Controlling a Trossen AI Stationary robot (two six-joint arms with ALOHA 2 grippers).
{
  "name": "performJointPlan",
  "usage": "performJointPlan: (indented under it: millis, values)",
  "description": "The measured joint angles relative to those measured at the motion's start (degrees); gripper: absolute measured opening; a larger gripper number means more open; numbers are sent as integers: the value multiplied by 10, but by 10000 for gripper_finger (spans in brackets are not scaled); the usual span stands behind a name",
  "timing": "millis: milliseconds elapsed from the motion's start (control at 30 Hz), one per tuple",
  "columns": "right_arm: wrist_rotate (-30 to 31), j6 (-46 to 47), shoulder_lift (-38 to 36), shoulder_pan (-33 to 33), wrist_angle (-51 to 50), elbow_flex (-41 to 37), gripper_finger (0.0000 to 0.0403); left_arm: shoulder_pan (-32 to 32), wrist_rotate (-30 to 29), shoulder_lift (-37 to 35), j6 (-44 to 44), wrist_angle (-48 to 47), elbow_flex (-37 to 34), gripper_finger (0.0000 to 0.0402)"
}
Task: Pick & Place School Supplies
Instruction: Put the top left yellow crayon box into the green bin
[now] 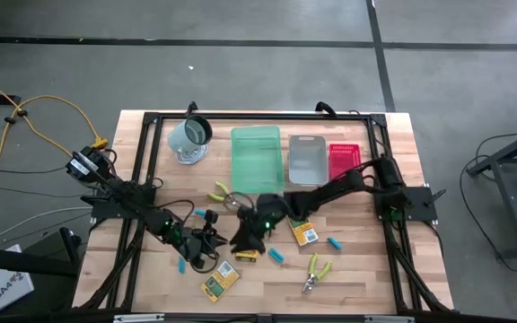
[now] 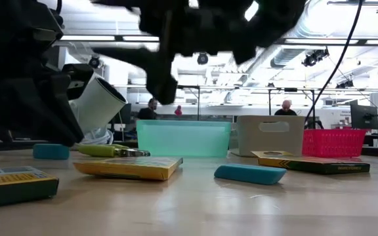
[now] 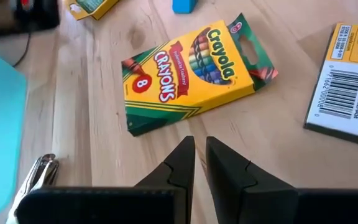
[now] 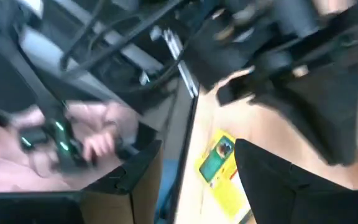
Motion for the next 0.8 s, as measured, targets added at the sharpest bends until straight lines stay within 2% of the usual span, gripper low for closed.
performJointPlan:
  millis: [133, 300, 400, 633, 800]
  values:
    - [78, -124, -15, 49, -157, 50, 193, 0, 0, 0, -18, 0, 0, 36]
    - [279, -241, -29, 108, -400, 126, 193, -7, 0, -1, -40, 5, 1, 36]
    - [375, -251, -29, 136, -452, 145, 193, -16, 0, -1, -47, 10, 1, 36]
    - [461, -245, -29, 177, -473, 144, 193, -28, 0, -1, -56, 30, 2, 36]
    - [467, -226, -21, 187, -479, 145, 190, -28, 0, -1, -62, 33, 2, 36]
